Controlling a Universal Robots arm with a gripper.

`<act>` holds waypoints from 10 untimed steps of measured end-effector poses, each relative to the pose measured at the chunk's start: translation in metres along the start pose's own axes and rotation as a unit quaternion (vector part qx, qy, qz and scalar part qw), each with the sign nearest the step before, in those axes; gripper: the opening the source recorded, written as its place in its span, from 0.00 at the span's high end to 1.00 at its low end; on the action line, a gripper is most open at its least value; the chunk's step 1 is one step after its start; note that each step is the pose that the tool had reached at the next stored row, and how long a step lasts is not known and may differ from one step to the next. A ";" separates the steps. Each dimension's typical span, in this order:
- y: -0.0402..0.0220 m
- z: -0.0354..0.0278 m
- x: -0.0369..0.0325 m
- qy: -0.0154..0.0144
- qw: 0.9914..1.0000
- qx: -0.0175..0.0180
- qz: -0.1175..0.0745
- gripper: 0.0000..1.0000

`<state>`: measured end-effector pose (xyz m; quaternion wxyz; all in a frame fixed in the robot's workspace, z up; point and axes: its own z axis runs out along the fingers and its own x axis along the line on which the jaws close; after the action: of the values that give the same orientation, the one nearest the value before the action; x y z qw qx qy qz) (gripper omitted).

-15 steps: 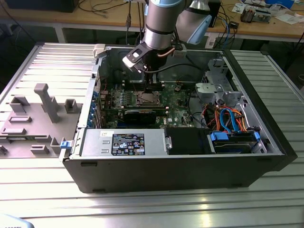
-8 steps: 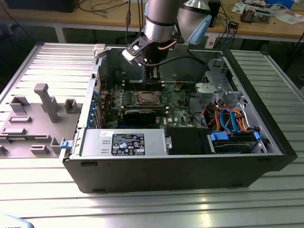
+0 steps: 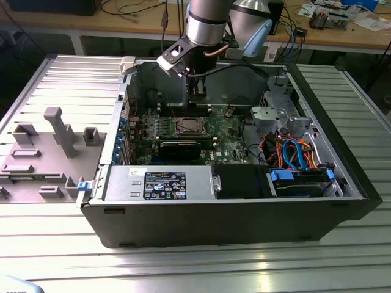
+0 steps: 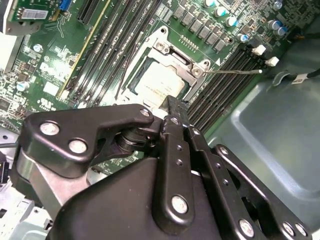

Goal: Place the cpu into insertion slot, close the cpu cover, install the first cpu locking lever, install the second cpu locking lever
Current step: 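Install the second cpu locking lever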

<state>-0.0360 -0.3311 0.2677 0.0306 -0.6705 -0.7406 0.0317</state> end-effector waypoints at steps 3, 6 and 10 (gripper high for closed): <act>-0.0004 -0.0039 0.0000 0.000 1.000 0.000 0.000 0.89; -0.0004 -0.0044 0.0000 0.000 1.000 0.000 0.000 0.89; -0.0004 -0.0045 0.0000 0.000 1.000 0.000 0.000 0.89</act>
<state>-0.0360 -0.3311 0.2722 0.0306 -0.6705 -0.7406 0.0317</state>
